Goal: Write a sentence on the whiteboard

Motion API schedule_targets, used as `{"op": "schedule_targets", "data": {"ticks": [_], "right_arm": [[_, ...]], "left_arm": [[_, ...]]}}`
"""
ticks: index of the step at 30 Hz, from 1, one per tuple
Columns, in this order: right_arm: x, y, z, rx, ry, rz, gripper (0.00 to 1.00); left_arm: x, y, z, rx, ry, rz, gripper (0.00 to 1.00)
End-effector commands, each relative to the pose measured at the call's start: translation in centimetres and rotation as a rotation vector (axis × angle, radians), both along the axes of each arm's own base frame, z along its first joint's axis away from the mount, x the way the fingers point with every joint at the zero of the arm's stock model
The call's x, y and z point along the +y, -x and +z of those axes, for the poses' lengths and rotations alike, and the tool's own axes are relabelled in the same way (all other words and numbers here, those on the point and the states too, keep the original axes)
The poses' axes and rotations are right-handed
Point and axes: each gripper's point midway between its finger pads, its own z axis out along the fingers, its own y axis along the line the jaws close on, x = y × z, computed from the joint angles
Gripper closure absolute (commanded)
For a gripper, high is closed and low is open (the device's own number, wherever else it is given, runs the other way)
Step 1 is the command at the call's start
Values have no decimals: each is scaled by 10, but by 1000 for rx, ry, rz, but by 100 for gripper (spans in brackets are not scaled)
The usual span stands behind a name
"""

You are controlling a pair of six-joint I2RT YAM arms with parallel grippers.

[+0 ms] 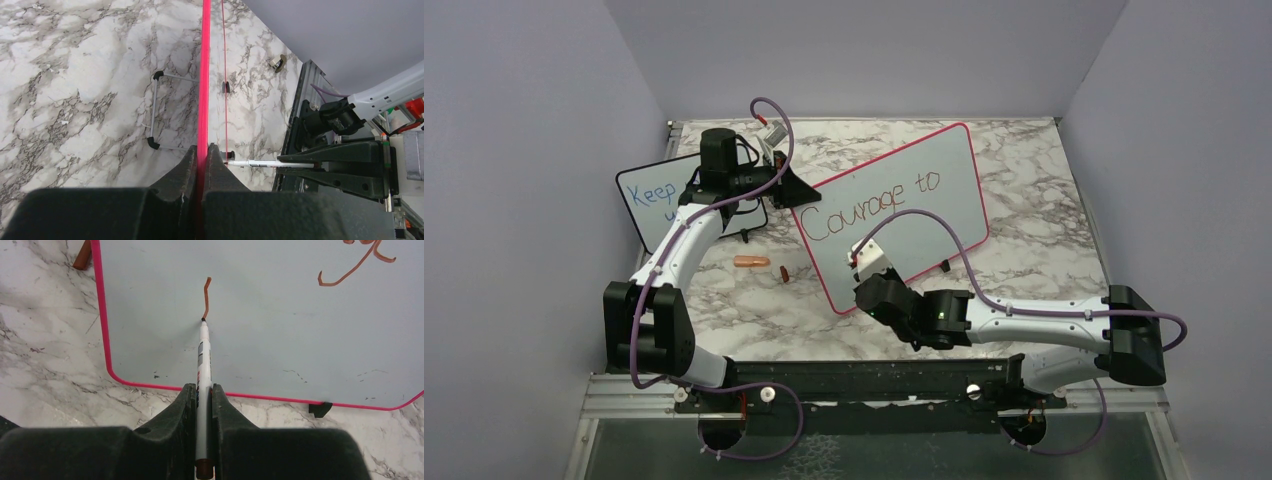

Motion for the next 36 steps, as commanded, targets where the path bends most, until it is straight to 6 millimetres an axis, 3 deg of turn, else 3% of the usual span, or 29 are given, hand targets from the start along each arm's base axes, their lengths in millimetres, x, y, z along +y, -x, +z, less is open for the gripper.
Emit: {"op": "schedule_targets", "data": {"ticks": [1, 10, 25, 36], "right_arm": [[3, 8, -13, 63, 29, 25, 99], [1, 11, -13, 77, 31, 29, 99], [-1, -2, 16, -32, -83, -17, 99], [0, -7, 11, -56, -58, -33, 99]], "left_arm": [[6, -6, -36, 50, -90, 66, 100], [6, -6, -35, 49, -90, 66, 100], [6, -6, -36, 51, -90, 66, 100], [6, -6, -36, 53, -90, 64, 100]]}}
